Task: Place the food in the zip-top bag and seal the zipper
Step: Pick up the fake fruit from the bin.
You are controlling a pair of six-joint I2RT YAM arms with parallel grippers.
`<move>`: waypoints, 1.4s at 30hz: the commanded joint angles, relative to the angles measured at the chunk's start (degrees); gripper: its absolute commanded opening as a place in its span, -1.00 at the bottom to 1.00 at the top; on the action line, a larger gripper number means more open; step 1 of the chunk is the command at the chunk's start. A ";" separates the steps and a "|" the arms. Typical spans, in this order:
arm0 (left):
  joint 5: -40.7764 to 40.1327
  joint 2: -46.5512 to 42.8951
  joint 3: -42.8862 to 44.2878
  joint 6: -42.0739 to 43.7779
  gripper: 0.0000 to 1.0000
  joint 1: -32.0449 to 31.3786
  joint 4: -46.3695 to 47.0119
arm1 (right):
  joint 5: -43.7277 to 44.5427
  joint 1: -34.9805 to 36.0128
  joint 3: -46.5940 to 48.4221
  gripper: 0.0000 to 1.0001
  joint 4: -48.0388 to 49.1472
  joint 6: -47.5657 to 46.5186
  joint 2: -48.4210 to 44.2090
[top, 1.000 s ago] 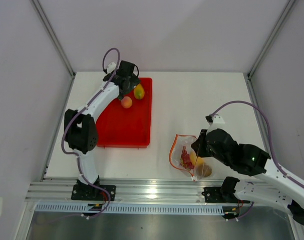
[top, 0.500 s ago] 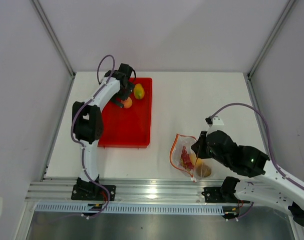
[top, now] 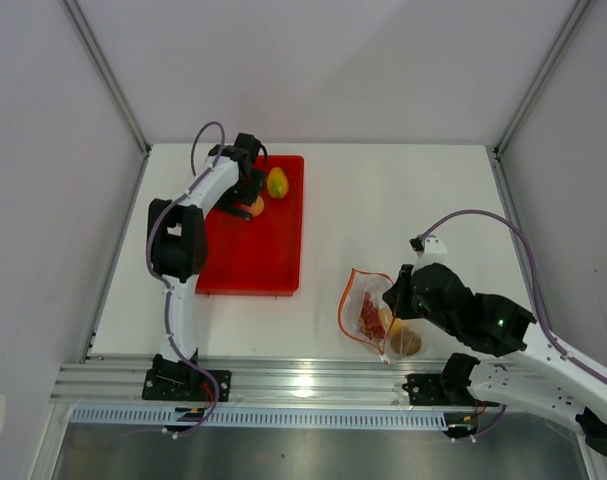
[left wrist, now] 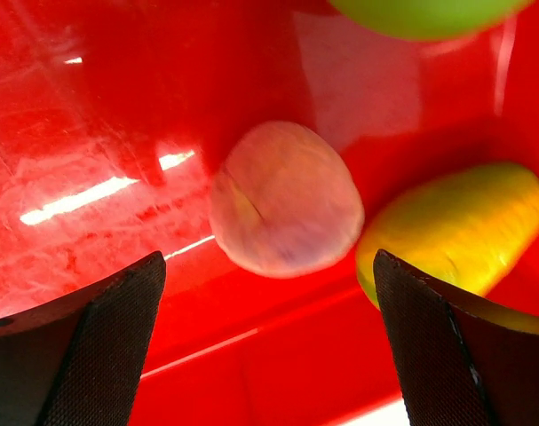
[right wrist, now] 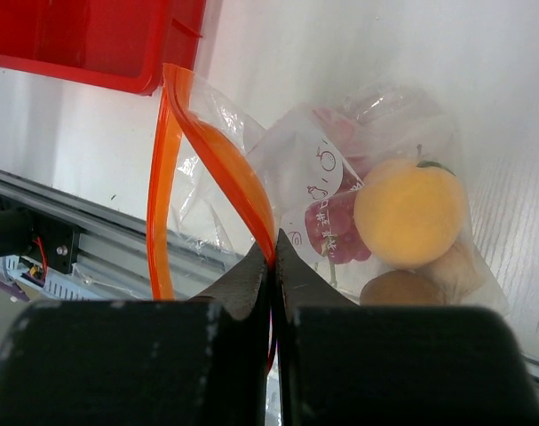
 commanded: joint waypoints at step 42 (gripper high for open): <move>2.93 -11.28 -12.81 -1.98 -0.77 1.24 5.64 | -0.08 -4.25 -0.54 -1.00 1.34 -3.50 -1.40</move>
